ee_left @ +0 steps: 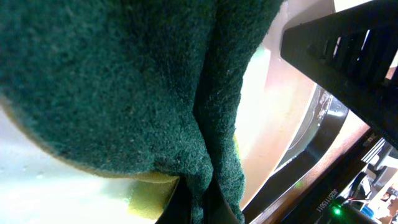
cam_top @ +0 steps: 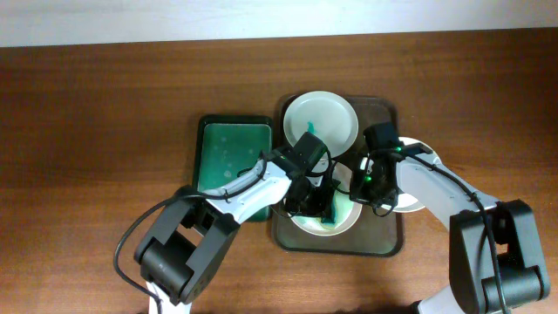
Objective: Clean dirty plates on tray and stack at the side
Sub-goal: 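Scrub the lower plate with the sponge while right gripper holds it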
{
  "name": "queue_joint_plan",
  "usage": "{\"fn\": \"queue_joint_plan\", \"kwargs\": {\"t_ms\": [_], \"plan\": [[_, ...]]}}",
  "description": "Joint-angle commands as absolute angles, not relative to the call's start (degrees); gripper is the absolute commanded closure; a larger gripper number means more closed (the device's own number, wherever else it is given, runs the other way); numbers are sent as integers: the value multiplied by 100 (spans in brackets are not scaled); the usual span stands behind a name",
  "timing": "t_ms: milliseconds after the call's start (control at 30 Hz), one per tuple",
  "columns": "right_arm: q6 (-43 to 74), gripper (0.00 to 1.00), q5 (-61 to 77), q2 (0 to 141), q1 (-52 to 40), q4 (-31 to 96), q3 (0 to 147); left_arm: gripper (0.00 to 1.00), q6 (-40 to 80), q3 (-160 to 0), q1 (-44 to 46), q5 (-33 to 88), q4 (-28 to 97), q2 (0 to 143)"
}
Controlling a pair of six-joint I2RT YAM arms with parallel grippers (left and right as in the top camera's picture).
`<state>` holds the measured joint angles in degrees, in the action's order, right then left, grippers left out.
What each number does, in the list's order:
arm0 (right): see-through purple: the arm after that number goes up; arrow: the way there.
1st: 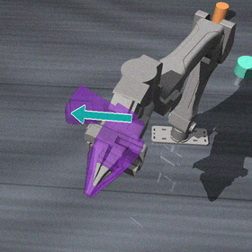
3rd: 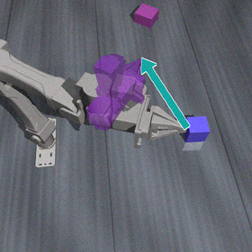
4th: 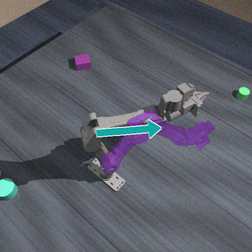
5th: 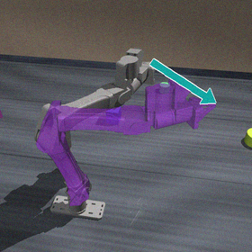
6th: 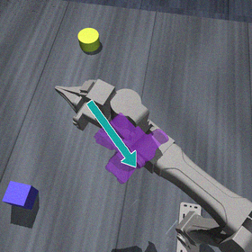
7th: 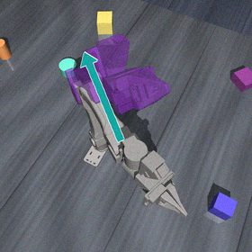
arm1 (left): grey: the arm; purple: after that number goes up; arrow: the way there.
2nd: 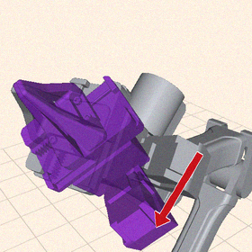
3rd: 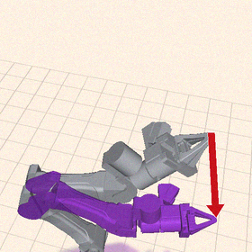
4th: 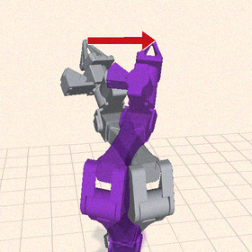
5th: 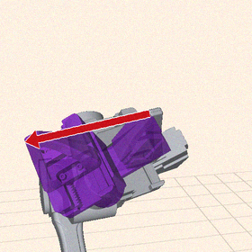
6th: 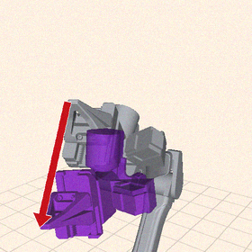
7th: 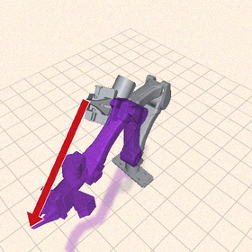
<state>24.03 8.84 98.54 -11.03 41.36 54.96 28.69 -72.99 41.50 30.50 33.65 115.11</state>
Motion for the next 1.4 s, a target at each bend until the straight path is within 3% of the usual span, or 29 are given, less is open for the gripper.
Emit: {"fn": "queue_joint_plan", "kwargs": {"t_ms": [0,167,333,433,633,900,967,1167,1367], "plan": [[2578,96,779,9937,-1087,4117,5570,100,2738,-7461,4099,2770,4066,11677],[2578,96,777,9937,-1085,4115,5570,100,2740,-8278,3778,390,5876,11677],[2578,96,775,9937,-1085,4115,5570,100,2733,-8449,3758,-16,5808,11677],[2578,96,775,9937,-1085,4110,5570,100,2689,-8447,3830,491,5325,11681],[2578,96,775,9937,-1085,4112,5570,100,2515,-8447,4235,2897,4294,11902],[2576,96,773,9937,-1085,4115,5570,100,2515,-8449,4399,3295,4322,12254],[2536,96,773,9937,-1085,4112,5570,100,2519,-8451,4300,2893,4473,12189],[2536,96,773,9937,-1087,4112,5570,100,3085,-8460,3977,-274,5557,11618],[2383,96,779,9937,-1087,4121,5570,100,3081,-8462,3972,-355,5749,11030]]}}
